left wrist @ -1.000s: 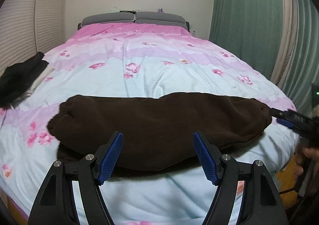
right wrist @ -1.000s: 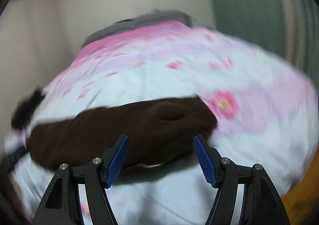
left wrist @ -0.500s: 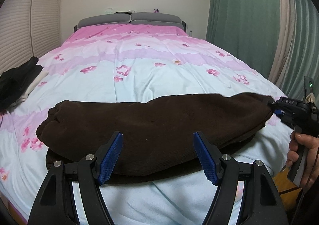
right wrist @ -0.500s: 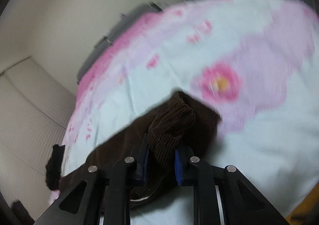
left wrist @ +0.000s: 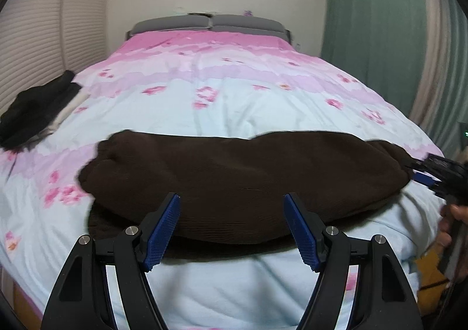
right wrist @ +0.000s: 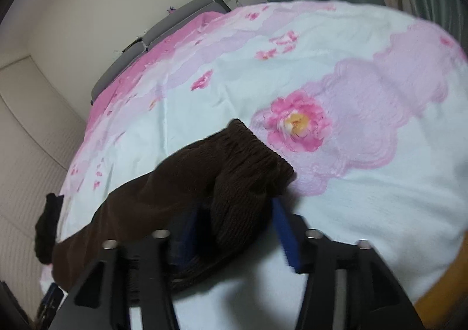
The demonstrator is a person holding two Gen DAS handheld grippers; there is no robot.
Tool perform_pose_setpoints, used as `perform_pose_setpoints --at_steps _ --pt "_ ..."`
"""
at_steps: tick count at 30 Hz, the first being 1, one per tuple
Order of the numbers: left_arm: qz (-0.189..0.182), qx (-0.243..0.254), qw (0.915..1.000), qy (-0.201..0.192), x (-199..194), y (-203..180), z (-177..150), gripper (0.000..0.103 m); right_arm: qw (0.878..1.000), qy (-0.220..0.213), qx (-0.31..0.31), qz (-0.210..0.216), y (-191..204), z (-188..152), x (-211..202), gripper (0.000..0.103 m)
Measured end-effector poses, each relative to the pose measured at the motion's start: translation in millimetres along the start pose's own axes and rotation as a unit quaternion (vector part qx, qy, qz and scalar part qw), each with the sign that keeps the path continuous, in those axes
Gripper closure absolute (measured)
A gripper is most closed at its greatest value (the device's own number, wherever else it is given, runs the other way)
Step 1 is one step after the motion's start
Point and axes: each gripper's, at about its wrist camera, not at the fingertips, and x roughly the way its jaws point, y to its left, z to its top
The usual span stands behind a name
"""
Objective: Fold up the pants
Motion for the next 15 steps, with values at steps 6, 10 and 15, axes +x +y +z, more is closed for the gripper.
perform_pose_setpoints --at_steps 6,10,15 --pt "0.052 -0.049 0.9974 -0.008 -4.0 58.9 0.4 0.031 0.997 -0.049 -0.062 -0.023 45.9 -21.2 -41.8 0.039" --pt "0.047 -0.114 0.9924 0.003 6.4 99.3 0.2 0.031 0.991 -0.082 -0.107 -0.002 88.1 -43.6 -62.8 0.037" --pt "0.017 -0.13 0.9906 0.039 32.7 106.6 -7.4 0.055 0.983 -0.09 -0.159 0.03 132.0 -68.1 -70.0 0.033"
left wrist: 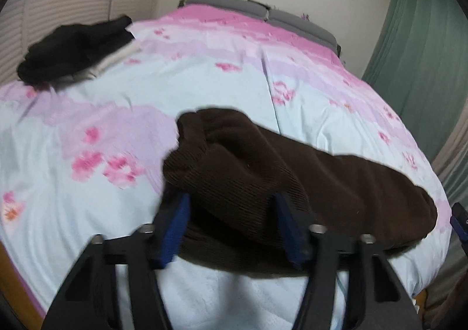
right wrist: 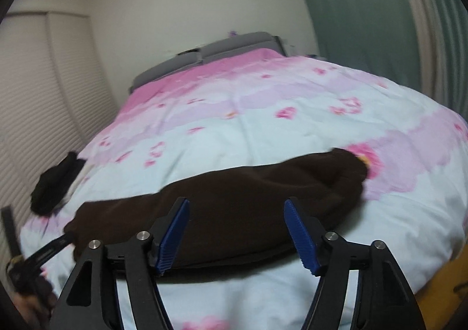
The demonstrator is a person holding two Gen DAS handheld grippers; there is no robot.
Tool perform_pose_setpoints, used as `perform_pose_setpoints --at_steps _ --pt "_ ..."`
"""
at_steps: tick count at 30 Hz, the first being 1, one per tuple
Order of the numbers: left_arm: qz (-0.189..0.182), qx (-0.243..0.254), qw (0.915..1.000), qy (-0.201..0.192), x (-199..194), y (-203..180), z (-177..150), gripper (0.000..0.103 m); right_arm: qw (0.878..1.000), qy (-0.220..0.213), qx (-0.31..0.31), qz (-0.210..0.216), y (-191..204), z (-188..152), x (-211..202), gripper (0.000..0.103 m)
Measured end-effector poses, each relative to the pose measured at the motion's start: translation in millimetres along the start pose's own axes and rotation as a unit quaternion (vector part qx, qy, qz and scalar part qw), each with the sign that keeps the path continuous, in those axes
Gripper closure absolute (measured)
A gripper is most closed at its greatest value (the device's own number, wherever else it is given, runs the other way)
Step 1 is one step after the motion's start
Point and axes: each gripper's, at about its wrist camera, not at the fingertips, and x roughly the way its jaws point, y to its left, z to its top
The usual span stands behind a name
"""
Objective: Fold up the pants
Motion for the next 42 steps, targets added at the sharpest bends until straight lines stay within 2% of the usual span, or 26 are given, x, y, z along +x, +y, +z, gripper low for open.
perform_pose_setpoints --at_steps 5,7,14,16,17,18,21,23,25,32,36,39,41,42 --pt "-0.015 -0.005 0.9999 0.001 11.7 -2.3 -5.8 0.082 1.0 0.015 -0.015 0.013 15.2 -10.6 2.2 0.033" --pt "-0.021 -0.005 0.9998 -0.004 7.5 -3.5 -6.8 0.087 1.0 0.022 -0.011 0.012 11.6 -12.6 3.9 0.033" --pt "-0.015 -0.017 0.9983 -0.053 -41.8 -7.2 -15.1 0.089 1.0 0.023 0.008 0.007 -1.3 -13.0 1.6 0.033" --pt "-0.007 -0.018 0.9989 -0.043 -36.5 -4.9 -21.4 0.088 1.0 0.019 0.009 0.009 -1.5 -12.4 -0.8 0.033" --pt "0.002 -0.021 0.9995 -0.025 -25.4 -1.4 -26.7 0.088 1.0 0.018 0.009 0.01 -1.7 -12.3 -1.7 0.033" --pt "0.004 -0.032 0.9994 -0.01 -15.4 4.7 -32.0 0.087 1.0 0.018 0.008 0.012 -1.0 -12.6 -1.8 0.033" --pt "0.026 -0.045 0.9986 0.01 1.3 15.2 -46.1 0.066 1.0 0.023 0.003 0.013 1.1 -15.2 -0.1 0.033" --pt "0.039 -0.05 0.998 -0.002 -4.0 15.9 -46.2 0.043 1.0 0.027 -0.001 0.015 3.2 -16.8 0.2 0.033" --pt "0.056 -0.049 0.9969 -0.023 -13.8 15.7 -43.2 0.031 0.999 0.027 -0.007 0.014 4.5 -17.5 -1.1 0.033" --pt "0.065 -0.075 0.9943 -0.037 -34.5 27.8 -42.1 0.031 0.999 0.026 -0.035 0.03 17.1 -9.6 -1.5 0.033" --pt "0.076 -0.089 0.9917 -0.053 -41.7 32.9 -36.4 0.031 0.995 0.024 -0.07 0.066 37.1 3.0 2.4 0.033" --pt "0.08 -0.112 0.9894 -0.046 -41.9 36.7 -34.1 0.031 0.985 0.038 -0.121 0.118 66.9 18.7 16.0 0.033" --pt "0.085 -0.126 0.9873 -0.044 -41.7 36.8 -35.4 0.031 0.971 0.056 -0.162 0.165 91.3 29.8 30.8 0.033" --pt "0.096 -0.137 0.9849 -0.043 -41.6 35.8 -36.7 0.031 0.961 0.065 -0.186 0.195 106.5 36.1 40.8 0.033"
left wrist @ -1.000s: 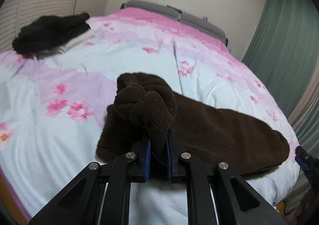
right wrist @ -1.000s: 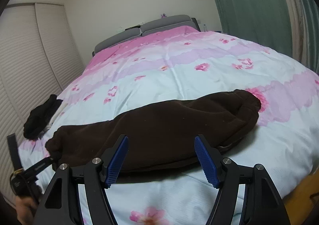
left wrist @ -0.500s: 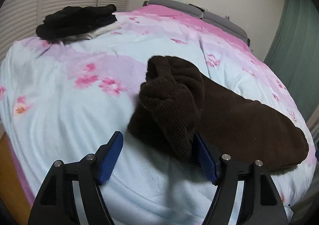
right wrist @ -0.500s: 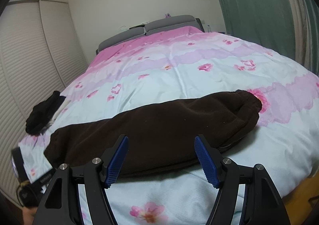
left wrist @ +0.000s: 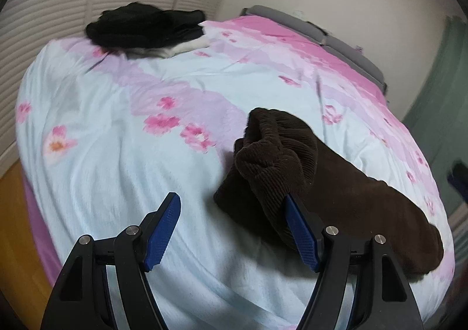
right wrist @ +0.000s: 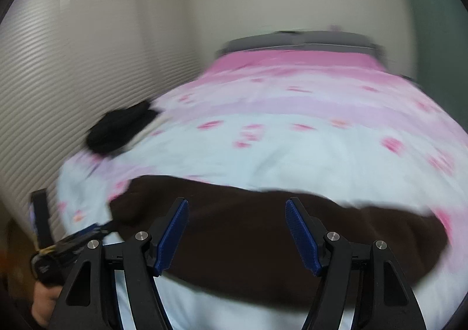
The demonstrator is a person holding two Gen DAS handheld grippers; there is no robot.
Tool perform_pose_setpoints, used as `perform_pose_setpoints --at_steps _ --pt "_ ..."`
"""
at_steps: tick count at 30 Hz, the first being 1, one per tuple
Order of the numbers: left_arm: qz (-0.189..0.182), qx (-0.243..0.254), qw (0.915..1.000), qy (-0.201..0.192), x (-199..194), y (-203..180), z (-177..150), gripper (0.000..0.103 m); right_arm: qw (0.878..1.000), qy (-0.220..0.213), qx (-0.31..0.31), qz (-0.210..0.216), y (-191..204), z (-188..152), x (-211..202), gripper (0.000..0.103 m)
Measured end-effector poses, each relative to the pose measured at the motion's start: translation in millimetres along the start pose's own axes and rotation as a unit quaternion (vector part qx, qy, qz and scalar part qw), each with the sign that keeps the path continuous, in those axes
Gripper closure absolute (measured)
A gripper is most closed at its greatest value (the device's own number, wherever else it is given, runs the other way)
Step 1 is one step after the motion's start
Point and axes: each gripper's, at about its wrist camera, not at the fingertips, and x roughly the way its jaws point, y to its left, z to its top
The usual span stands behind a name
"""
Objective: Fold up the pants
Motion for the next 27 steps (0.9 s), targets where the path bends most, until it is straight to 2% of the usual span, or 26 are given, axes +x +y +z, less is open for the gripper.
perform_pose_setpoints --at_steps 2,4,6,9,11,13,15,16,21,25,27 --pt "0.011 -0.015 0.9998 -0.004 -0.3 -1.9 -3.2 0.031 0.998 0.015 -0.05 0.047 13.2 18.4 23.7 0.033" --pt "0.018 -0.024 0.9995 -0.008 1.5 -3.5 -4.9 0.03 0.99 0.041 -0.103 0.087 28.0 35.8 51.9 0.033" --pt "0.025 -0.029 0.9992 -0.012 5.2 -2.7 -5.9 0.027 0.976 0.075 -0.155 0.136 44.5 52.1 86.1 0.033" --pt "0.032 -0.045 0.9985 -0.003 18.4 6.0 -4.1 0.02 0.954 0.125 -0.198 0.188 65.3 70.2 137.3 0.033" --pt "0.025 -0.059 0.9979 0.008 26.5 14.0 -4.0 0.015 0.933 0.175 -0.22 0.226 79.2 80.4 177.7 0.033" --pt "0.021 -0.066 0.9975 0.014 30.2 17.5 -5.0 0.014 0.916 0.21 -0.239 0.244 88.8 84.5 208.3 0.033" --pt "0.018 -0.072 0.9972 0.016 30.9 18.8 -6.4 0.014 0.892 0.257 -0.258 0.267 95.0 83.4 238.2 0.033" --pt "0.016 -0.078 0.9967 0.016 30.9 19.3 -7.2 0.013 0.876 0.285 -0.271 0.28 98.2 81.0 256.1 0.033" --pt "0.0 -0.12 0.9925 0.022 31.8 24.4 -11.9 0.013 0.821 0.373 -0.291 0.318 101.8 67.6 303.3 0.033" --pt "0.002 -0.118 0.9928 0.02 36.2 23.1 -14.3 0.01 0.778 0.43 -0.281 0.361 104.2 55.6 324.9 0.033" --pt "0.004 -0.114 0.9933 0.021 39.9 23.4 -15.3 0.008 0.765 0.45 -0.281 0.364 105.8 46.9 334.1 0.033"
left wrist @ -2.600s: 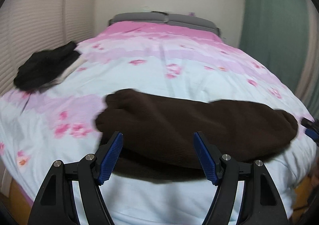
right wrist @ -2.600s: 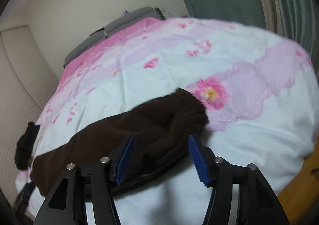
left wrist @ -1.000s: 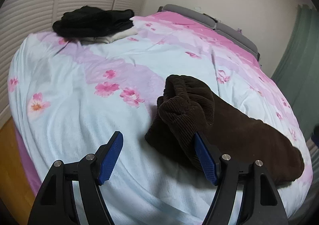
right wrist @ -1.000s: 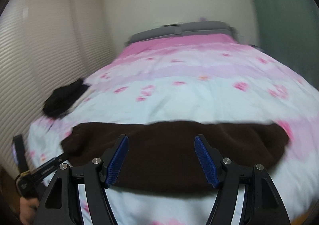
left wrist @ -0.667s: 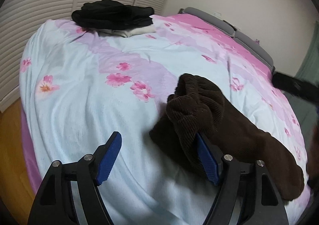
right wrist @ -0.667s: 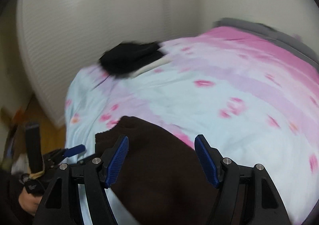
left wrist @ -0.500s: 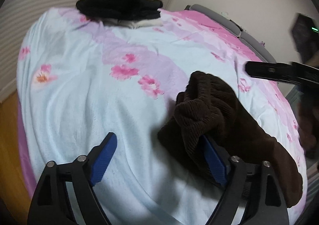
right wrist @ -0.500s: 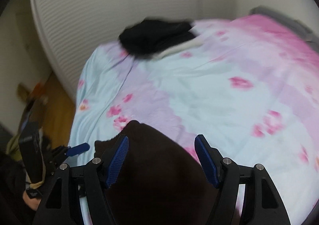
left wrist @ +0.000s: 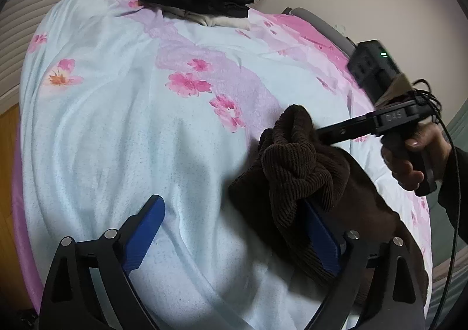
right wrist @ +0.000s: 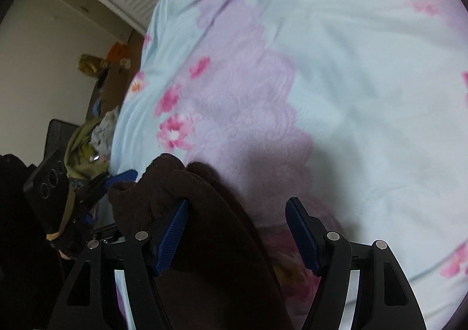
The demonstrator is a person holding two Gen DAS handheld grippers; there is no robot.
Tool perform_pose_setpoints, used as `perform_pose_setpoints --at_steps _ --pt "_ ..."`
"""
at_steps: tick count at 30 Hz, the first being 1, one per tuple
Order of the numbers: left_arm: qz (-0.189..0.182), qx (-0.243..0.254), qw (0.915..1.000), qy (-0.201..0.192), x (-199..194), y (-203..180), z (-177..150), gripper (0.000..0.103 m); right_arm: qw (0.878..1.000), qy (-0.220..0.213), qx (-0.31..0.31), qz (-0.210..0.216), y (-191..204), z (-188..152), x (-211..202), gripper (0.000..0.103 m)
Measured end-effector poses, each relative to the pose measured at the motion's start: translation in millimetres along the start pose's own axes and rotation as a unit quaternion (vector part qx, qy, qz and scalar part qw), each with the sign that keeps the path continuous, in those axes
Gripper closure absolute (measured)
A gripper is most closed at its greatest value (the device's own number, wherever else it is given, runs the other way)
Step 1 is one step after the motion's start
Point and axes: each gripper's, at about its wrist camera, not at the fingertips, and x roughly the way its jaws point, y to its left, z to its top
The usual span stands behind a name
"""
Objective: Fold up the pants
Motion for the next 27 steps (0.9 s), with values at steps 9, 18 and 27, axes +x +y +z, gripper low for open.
perform_pose_setpoints --at_steps 9,18,27 --pt "0.02 0.018 0.9996 0.0 9.5 -0.5 -2.2 0.005 0.997 0.039 0.014 0.059 -3.2 -2.6 39.7 0.071" --pt "-0.004 0.007 0.9999 -0.009 8.3 2.1 -3.1 0.004 0.998 0.029 0.024 0.043 2.3 1.5 46.9 0.064" --pt "-0.067 -0.029 0.9973 -0.011 -0.9 3.7 2.8 0.003 0.996 -0.049 -0.03 0.061 28.0 -12.1 -9.8 0.084"
